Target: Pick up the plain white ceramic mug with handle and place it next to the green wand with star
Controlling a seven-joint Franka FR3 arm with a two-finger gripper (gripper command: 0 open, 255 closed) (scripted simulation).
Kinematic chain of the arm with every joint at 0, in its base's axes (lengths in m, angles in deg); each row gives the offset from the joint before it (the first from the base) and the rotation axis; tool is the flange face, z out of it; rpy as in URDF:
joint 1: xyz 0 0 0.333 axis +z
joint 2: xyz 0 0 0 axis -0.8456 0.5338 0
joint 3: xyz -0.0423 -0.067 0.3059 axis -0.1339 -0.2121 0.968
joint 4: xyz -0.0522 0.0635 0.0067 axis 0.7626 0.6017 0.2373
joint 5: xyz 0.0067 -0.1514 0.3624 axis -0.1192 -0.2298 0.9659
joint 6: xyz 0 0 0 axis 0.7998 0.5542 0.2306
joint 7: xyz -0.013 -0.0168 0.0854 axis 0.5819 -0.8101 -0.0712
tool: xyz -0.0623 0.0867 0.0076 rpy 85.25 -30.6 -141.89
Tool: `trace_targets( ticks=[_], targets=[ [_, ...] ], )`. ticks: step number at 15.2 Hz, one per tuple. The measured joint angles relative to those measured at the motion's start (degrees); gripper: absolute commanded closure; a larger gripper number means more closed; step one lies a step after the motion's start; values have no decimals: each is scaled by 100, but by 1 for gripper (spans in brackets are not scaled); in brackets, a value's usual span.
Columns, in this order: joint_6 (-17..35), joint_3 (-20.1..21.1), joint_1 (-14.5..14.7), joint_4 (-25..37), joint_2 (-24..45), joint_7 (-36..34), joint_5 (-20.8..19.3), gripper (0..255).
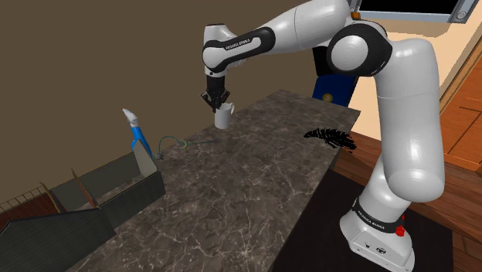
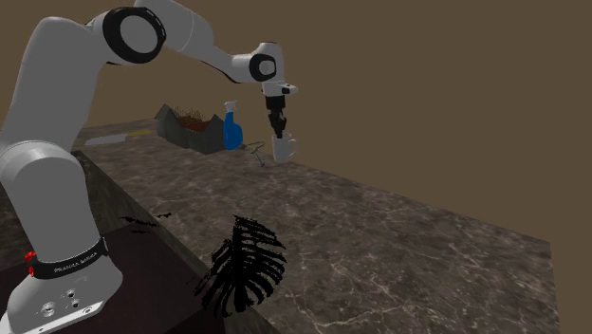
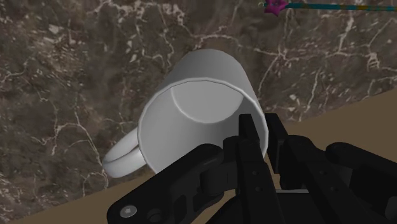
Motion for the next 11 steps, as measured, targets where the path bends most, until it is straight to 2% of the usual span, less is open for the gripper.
trace_targets(
  ticks=[6, 11],
  targets=[
    [374, 3, -6, -259, 116, 3, 7, 255],
    [425, 4, -3, -303, 121, -1, 7, 255]
  ],
)
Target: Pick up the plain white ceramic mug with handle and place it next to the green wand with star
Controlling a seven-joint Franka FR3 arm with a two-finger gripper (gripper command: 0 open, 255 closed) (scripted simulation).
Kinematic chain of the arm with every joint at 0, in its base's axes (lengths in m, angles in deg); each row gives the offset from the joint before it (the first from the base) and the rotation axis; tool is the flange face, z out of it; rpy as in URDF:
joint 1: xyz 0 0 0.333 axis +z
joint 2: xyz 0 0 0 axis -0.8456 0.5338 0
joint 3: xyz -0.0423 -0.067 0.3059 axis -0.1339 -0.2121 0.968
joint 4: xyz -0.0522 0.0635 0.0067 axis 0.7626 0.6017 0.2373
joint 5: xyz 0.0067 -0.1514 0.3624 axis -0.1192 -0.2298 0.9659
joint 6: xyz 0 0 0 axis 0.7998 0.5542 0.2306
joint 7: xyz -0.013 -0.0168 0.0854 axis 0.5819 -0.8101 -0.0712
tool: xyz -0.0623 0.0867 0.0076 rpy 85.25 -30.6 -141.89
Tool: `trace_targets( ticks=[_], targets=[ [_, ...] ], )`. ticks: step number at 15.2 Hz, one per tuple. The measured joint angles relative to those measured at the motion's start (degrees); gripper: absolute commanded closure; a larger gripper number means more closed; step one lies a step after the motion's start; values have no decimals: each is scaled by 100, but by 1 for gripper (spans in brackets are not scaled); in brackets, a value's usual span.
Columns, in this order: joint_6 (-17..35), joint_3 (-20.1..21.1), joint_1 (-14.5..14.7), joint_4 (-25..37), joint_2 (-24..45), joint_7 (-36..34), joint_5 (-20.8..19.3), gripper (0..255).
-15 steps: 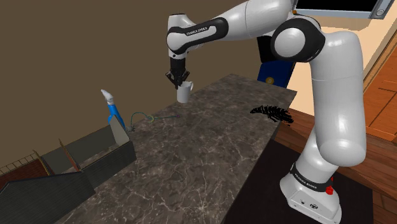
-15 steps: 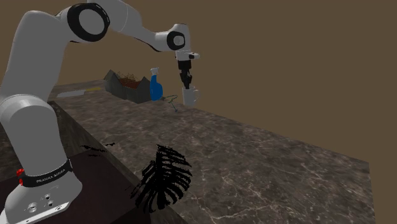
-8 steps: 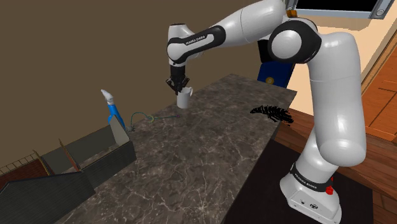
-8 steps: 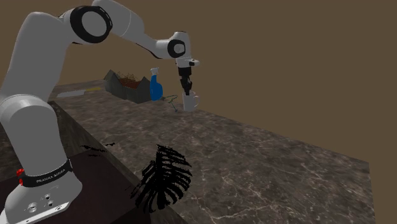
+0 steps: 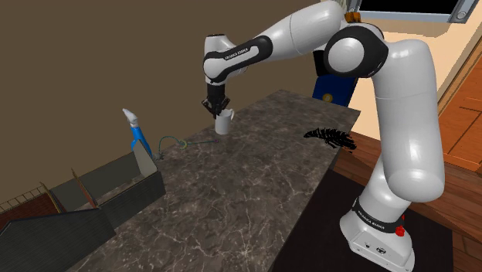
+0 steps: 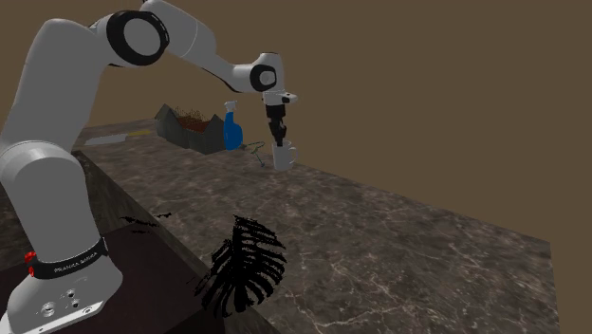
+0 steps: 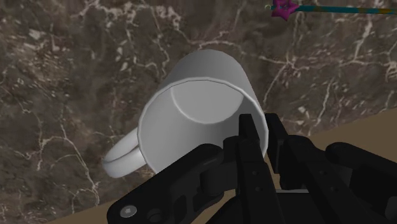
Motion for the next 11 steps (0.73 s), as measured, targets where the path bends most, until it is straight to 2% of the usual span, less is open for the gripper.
trace_targets(
  ticks=[1, 2, 8, 11],
  targets=[
    [1, 0, 0, -1, 0, 0, 0, 255],
    [1, 0, 0, -1, 0, 0, 0, 0],
    [2, 0, 0, -1, 0, 0, 0, 0],
    [-344, -3, 6, 200, -150, 0, -8, 0]
  ],
)
